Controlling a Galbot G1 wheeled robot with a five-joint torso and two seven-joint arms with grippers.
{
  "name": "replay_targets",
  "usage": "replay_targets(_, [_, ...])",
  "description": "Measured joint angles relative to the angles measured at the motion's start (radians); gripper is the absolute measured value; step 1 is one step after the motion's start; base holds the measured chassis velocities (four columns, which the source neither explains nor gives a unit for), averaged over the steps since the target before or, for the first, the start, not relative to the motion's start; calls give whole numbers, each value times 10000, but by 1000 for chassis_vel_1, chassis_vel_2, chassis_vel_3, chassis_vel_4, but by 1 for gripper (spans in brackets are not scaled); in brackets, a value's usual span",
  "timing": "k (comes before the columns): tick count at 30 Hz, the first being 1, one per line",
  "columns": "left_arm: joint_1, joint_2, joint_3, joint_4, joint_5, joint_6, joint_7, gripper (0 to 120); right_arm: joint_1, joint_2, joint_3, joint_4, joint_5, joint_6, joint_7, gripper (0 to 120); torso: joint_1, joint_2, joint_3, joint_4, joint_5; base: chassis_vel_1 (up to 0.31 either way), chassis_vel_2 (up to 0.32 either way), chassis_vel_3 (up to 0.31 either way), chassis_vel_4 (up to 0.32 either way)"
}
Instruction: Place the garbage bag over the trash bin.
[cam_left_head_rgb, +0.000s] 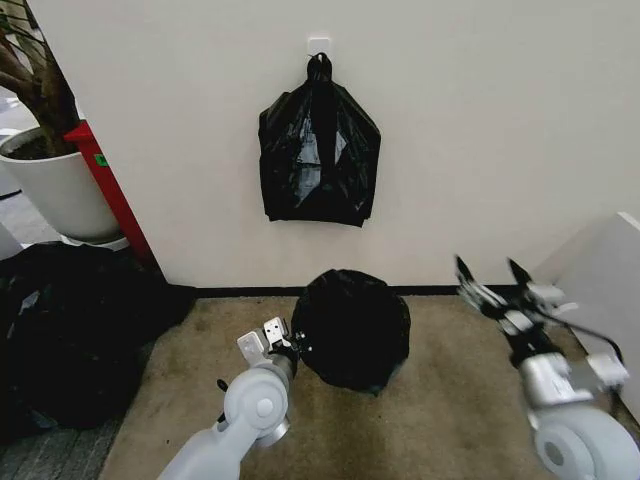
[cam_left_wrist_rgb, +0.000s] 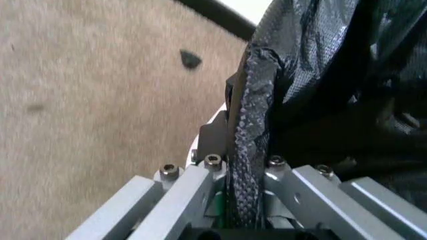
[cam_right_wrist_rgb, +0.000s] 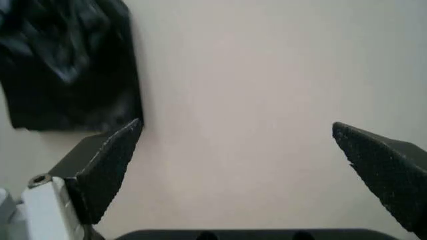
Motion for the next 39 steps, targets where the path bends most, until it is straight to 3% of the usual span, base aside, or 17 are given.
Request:
replay_targets(9, [-326, -231, 643, 441, 293, 348, -725, 1, -639, 916, -326, -218, -350, 513, 100, 100, 0, 0, 0, 3, 0, 0, 0, 0, 0])
replay_targets(33, [-76, -282, 787, 809, 1184, 889, -423, 1, -767, 1113, -613, -96, -288, 372, 715, 100, 0, -1, 0, 4, 1, 0, 0, 0, 0])
replay_targets(39, [-57, -205, 769, 671, 1249, 885, -261, 25, -792, 1192, -633, -55, -140, 292, 866, 100, 0, -2, 2, 2, 0, 0, 0, 0, 0])
